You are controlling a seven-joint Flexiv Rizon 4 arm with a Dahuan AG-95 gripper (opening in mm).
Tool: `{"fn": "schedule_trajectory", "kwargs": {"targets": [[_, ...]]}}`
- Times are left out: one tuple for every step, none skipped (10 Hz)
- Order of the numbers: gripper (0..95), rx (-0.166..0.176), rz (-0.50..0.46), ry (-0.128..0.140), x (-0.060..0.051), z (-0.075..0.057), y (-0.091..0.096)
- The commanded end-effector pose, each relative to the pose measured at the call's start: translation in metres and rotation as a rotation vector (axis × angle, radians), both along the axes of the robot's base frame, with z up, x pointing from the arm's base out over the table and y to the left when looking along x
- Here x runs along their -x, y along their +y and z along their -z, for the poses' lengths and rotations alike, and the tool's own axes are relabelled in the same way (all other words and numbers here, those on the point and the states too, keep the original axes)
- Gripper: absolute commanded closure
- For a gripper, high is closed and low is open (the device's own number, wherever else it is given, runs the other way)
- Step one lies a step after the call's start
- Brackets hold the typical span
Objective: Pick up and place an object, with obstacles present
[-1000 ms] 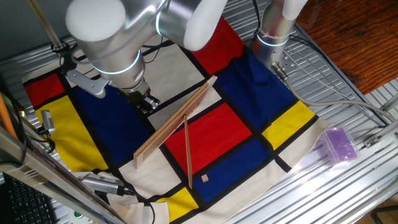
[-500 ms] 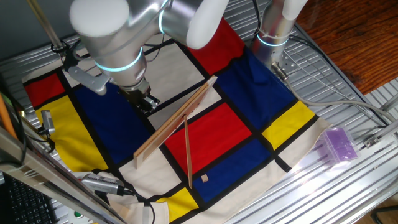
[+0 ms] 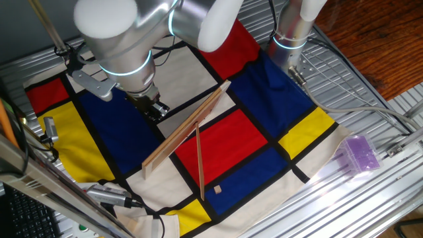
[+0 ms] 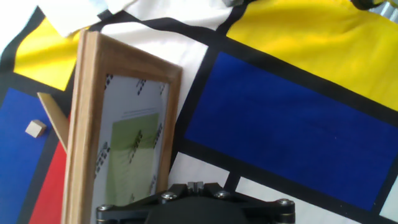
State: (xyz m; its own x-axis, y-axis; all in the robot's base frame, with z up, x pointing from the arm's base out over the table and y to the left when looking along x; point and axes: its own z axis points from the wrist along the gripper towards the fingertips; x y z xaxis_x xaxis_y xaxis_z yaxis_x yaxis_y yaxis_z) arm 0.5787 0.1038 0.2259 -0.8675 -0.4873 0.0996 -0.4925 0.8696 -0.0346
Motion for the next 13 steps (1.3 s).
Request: {"fn": "schedule_trajectory", "kwargs": {"targets": [[95.0, -0.031, -0.048, -0.002, -0.009, 0.01, -0.044], [95.0, -0.042, -0.048, -0.002, -0.019, 0.02, -0.067], [95.0, -0.053, -0.053, -0.002, -0.026, 0.028, -0.082], [95.0, -0.066, -0.054, -0.004, -0.031, 0.036, -0.095], [95.0, -0.083, -0.047, -0.004, -0.037, 0.046, -0.109], [95.0, -0.083, -0.043, -0.003, -0.04, 0.051, -0.115], [95.0, -0.081, -0.034, 0.0, -0.043, 0.059, -0.121], [95.0, -0.083, -0.022, 0.0, -0.043, 0.069, -0.126], [95.0, -0.082, -0.009, 0.003, -0.043, 0.073, -0.128], [95.0, -0.075, 0.008, 0.007, -0.042, 0.082, -0.134], [95.0, -0.081, 0.005, 0.006, -0.04, 0.086, -0.14], [95.0, -0.082, 0.007, 0.007, -0.039, 0.087, -0.142], [95.0, -0.08, 0.027, 0.016, -0.033, 0.086, -0.148]]}}
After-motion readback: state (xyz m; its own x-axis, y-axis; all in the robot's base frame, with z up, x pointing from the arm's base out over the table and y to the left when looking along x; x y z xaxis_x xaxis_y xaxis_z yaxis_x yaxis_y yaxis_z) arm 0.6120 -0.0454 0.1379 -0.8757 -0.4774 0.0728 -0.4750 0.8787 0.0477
